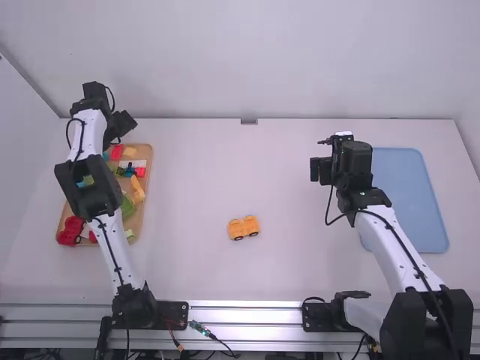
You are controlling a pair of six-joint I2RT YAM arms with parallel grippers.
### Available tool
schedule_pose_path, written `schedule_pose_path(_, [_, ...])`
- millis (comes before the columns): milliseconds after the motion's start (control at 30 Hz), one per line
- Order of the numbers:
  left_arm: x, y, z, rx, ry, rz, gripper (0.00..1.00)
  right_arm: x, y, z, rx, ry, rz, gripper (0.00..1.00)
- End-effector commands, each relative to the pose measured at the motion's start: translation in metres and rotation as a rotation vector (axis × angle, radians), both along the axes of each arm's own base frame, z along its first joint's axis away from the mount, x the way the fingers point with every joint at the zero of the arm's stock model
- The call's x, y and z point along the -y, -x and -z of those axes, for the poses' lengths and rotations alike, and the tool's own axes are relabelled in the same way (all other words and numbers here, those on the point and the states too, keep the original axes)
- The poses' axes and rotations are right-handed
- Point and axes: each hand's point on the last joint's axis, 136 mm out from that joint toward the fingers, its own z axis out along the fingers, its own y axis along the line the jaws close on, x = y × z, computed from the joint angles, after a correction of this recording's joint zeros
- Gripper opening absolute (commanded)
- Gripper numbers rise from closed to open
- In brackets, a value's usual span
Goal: Assemble lego blocks to make yellow taxi
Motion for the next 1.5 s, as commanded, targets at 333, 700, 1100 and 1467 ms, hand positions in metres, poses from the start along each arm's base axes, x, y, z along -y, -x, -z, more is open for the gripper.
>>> schedule_pose_path(333, [0.01,0.021,0.042,-0.078,0.081,-0.131,1.0,-0.018,-0.004,-0.01,0.03,0.021,-0.057,0.99])
schedule_pose_path(700, [0.02,0.019,0.049,-0.061,0.125,-0.231,0.95,-0.03,-0.001,-0.009,0.024,0.044,-0.102,0.99])
schedule_pose_path(1100, [0.026,0.011,0.065,-0.013,0.183,-0.265,0.77,-0.026,0.001,-0.005,0.007,0.059,-0.085,0.99])
schedule_pose_path(1467, [0.019,0.016,0.079,-0.005,0.172,-0.321,0.66,-0.026,0.001,-0.005,0.007,0.059,-0.085,0.99])
